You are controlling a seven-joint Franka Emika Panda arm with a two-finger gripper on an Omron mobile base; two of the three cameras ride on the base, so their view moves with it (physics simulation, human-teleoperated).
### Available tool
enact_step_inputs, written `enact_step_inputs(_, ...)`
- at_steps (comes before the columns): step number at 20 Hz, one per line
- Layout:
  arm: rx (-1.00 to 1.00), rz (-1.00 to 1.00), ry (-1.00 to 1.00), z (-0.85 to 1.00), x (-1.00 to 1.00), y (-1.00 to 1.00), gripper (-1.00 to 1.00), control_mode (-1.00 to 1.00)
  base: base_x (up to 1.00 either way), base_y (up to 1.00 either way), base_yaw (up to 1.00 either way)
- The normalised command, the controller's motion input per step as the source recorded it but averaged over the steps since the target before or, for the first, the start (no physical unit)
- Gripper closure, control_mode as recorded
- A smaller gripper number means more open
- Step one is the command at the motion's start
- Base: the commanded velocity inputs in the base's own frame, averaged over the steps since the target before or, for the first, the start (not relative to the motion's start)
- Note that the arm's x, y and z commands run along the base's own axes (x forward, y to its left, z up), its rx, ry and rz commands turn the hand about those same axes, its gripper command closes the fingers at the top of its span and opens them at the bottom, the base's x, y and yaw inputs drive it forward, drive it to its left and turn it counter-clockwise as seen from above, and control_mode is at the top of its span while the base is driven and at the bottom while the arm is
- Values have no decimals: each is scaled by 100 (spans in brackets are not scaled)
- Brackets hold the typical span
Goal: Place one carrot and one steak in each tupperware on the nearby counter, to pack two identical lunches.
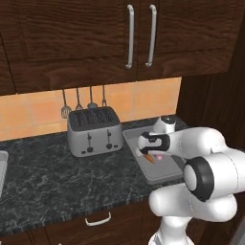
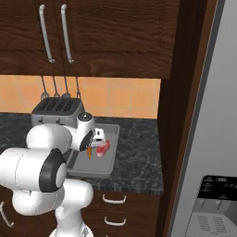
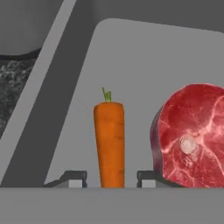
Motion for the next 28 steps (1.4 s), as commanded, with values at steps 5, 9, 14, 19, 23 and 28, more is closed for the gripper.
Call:
enact_step_inputs(5, 1, -9, 0, 29, -23, -2, -100, -100, 0, 0, 0)
enact_step_inputs(9, 0, -6, -6, 89, -100, 0, -100, -100, 0, 0, 0)
enact_step_inputs(14, 0, -14, -21, 95, -100, 0, -100, -100, 0, 0, 0)
enact_step_inputs(19, 0, -15, -24, 88, -100, -1, -100, -100, 0, 0, 0)
enact_step_inputs(23, 0, -7, -15, 61, -100, 0, -100, -100, 0, 0, 0)
enact_step_inputs(28, -6, 2, -12, -20, -97, 6, -100, -100, 0, 0, 0)
